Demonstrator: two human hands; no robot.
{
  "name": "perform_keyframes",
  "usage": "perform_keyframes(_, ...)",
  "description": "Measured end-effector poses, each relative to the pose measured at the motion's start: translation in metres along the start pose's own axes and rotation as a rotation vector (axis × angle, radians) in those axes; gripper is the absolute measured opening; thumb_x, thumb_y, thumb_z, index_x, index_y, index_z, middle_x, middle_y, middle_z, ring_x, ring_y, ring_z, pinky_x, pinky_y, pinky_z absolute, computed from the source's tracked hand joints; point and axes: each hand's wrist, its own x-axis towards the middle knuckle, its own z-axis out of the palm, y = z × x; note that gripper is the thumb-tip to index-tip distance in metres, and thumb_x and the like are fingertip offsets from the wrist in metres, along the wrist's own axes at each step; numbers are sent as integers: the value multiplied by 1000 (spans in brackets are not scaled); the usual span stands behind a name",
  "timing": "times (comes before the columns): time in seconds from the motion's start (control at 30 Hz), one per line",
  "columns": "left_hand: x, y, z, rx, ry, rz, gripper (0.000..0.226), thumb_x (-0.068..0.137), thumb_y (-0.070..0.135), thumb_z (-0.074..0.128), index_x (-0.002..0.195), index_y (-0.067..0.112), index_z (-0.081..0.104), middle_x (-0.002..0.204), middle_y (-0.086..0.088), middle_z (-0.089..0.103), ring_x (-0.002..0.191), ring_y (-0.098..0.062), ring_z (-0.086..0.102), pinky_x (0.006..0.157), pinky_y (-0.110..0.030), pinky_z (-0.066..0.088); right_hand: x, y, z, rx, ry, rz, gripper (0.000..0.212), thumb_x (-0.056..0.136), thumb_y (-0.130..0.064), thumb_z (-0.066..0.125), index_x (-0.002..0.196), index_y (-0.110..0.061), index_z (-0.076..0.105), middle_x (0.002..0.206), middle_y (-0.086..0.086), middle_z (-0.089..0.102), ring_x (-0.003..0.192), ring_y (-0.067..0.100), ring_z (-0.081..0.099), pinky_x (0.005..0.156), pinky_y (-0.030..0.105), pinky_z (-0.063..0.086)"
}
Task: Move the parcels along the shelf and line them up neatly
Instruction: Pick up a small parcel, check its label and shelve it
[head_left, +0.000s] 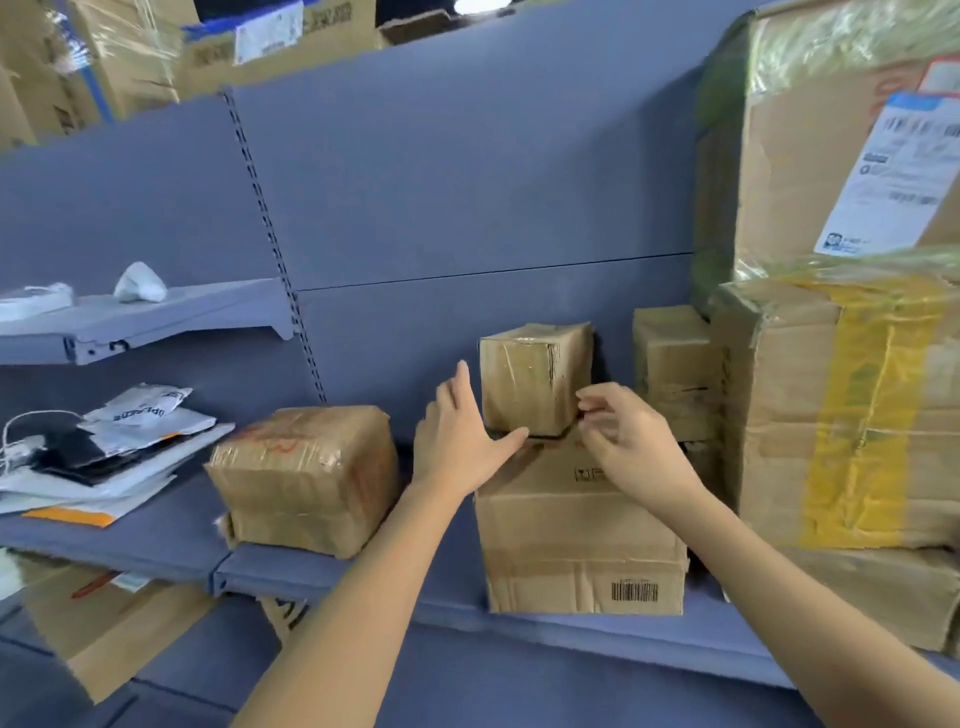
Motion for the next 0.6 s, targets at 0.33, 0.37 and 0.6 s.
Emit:
perform_keyframes(0.33,2,-12,14,-209,-114,28,110,77,68,56,151,19,-8,157,-7,13,140,-30,24,109,-42,30,49,-72,19,-357,226,26,73,85,-59,57,145,-25,32,154,2,20,143,28,16,105,51,39)
perform_keyframes(0.37,2,-14,14,-204,-133,32,107,78,68,54,151,19,-6,157,-6,14,140,-31,24,109,-42,29,60,-82,27,-421,174,31,72,85,-63,52,144,-27,34,156,2,18,145,30,10,105,56,37)
perform_keyframes(0.6,-3,-21,14,-218,-203,88,93,86,60,50,151,12,4,154,-6,23,136,-29,27,109,-41,28,114,-97,66,-761,-165,374,87,85,-74,36,149,-18,22,158,7,14,142,48,7,104,65,29)
